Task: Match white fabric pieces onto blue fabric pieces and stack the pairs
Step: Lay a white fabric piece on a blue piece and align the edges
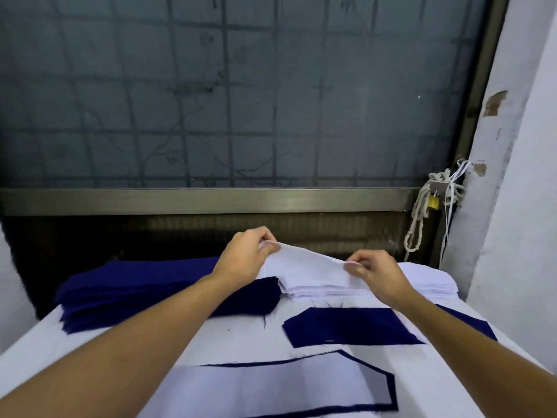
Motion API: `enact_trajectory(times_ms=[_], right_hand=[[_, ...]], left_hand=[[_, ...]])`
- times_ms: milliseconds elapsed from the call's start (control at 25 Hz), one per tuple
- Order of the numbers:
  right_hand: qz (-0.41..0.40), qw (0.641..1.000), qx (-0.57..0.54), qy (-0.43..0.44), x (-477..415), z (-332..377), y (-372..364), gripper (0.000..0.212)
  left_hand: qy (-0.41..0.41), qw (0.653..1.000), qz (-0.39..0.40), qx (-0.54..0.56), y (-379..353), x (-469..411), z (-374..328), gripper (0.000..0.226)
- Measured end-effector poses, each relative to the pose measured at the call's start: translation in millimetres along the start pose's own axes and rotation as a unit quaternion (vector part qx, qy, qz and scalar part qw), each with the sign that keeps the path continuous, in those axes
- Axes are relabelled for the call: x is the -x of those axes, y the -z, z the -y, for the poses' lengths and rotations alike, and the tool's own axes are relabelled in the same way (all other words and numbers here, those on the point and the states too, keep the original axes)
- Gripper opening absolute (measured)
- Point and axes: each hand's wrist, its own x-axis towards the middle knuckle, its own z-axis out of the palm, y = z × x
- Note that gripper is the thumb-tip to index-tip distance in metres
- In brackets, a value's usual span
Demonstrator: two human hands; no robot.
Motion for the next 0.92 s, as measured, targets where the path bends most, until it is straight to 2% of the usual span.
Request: enact_trajectory(times_ms=[200, 400, 560, 720, 920], right_hand=[[0.113, 0.994, 0.004, -0.007, 39.9, 17.7, 6.6, 0.029], [0.197, 0.979, -0.019, -0.048, 77.2, 25.7, 4.2, 0.032], [0.204, 0.970, -0.050, -0.121, 102.6, 20.4, -0.6, 0.025], [0.198, 0.962, -0.045, -0.183, 118.2, 12.6, -3.9, 0.035], [0.191, 0.960, -0.041, -0.201, 129.0, 2.2, -13.6, 0.045]], left_hand=[[0.073, 0.997, -0.009, -0.004, 53.4, 52.0, 36.8, 0.017], [0.155, 0.987, -0.017, -0.046, 78.7, 110.3, 77.1, 0.023], [0.201, 0.979, -0.001, -0.029, 89.7, 152.1, 102.6, 0.027], [0.241, 0.970, 0.008, 0.000, 93.2, 177.0, 119.4, 0.033], [0.260, 0.965, 0.005, -0.021, 84.5, 190.5, 129.4, 0.031]])
